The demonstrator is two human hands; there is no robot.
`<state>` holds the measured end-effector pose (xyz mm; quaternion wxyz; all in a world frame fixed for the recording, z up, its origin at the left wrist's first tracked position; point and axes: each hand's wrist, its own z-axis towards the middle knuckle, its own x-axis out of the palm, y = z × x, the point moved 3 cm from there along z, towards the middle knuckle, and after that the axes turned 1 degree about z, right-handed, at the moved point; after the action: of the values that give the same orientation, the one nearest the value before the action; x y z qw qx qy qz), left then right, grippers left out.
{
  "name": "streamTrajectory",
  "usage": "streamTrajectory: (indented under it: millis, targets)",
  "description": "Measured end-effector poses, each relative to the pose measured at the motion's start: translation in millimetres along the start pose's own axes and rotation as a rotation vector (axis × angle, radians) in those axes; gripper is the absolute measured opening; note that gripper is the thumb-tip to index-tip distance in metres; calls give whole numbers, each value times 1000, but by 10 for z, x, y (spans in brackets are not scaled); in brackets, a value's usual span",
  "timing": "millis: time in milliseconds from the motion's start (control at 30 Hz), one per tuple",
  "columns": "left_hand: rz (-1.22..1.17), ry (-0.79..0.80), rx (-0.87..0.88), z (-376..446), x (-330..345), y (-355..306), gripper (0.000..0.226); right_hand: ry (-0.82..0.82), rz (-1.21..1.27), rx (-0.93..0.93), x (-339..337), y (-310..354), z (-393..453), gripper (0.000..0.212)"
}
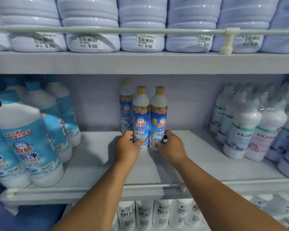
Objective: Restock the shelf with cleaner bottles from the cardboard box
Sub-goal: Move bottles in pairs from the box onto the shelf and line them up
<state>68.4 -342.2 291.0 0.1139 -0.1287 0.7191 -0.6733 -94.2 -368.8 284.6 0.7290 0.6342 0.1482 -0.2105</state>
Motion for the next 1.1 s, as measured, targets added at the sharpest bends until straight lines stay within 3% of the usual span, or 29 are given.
streamTrajectory:
  millis: [200, 500, 733, 1100]
  targets:
    - [-71, -40, -5, 118, 82, 49, 30, -25, 36, -35, 63, -102, 152, 30]
    - [-108, -119, -22, 371, 80, -5, 33, 24, 47, -46, 143, -129, 462, 40]
    - [33, -125, 26, 462, 124, -5, 31, 5, 14, -59, 228, -135, 621, 44]
    - [530, -202, 172, 672, 150, 8, 32, 0, -60, -83, 260, -262, 902, 45]
